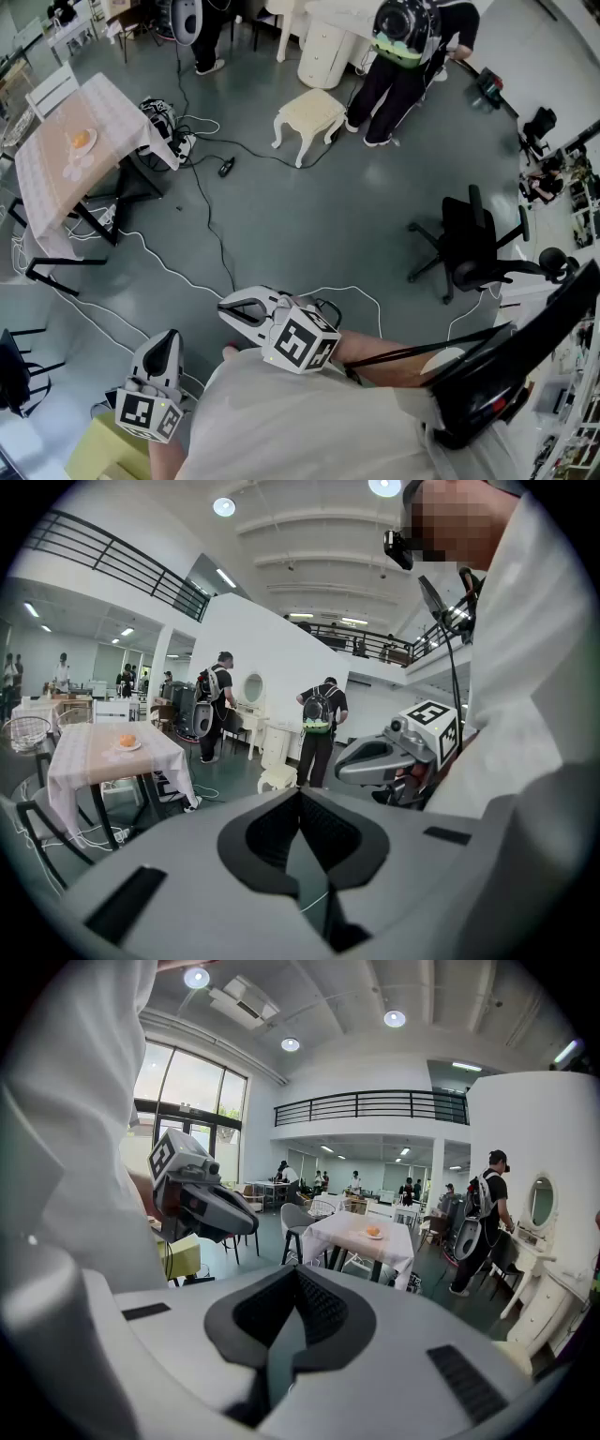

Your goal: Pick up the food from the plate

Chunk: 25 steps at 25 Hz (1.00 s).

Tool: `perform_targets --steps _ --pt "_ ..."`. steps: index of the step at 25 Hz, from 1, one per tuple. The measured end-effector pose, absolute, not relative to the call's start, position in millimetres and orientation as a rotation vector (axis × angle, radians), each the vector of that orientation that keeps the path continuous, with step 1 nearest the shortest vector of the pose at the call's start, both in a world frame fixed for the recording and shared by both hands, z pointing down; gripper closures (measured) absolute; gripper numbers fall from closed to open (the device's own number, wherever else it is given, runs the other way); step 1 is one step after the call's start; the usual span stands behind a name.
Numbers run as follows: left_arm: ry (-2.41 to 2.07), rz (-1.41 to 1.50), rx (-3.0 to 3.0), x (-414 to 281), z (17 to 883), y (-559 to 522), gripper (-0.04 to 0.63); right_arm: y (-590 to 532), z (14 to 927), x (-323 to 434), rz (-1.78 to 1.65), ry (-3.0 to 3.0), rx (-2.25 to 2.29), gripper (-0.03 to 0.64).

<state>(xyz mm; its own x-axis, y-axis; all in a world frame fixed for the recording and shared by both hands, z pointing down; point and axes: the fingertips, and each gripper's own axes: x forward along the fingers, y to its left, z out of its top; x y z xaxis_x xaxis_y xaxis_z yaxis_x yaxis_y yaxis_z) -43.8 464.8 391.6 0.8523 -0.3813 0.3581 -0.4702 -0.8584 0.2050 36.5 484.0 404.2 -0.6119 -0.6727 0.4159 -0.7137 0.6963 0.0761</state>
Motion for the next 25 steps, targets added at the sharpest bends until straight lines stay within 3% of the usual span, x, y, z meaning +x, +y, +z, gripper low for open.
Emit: perform_targets --steps 9,17,22,25 --pt "-0.663 0.467 2.757 -15.9 389.6 480.1 0.586 502.2 405.5 76.6 0.139 -2.495 1.047 0.604" --pt "-0.807 0.427 2.656 -32.8 408.7 469.9 0.586 466.3 421.6 78.3 0.086 -2.496 0.943 0.596" --pt "-0.819 0.386 2.678 -64.0 418.0 412.3 0.586 408.7 427.0 45.3 0.046 -2.473 0.961 0.486" --pt "-0.815 0.367 2.716 -97.1 416.2 359.3 0.586 364.3 425.1 12.2 0.063 -2.468 1.008 0.472"
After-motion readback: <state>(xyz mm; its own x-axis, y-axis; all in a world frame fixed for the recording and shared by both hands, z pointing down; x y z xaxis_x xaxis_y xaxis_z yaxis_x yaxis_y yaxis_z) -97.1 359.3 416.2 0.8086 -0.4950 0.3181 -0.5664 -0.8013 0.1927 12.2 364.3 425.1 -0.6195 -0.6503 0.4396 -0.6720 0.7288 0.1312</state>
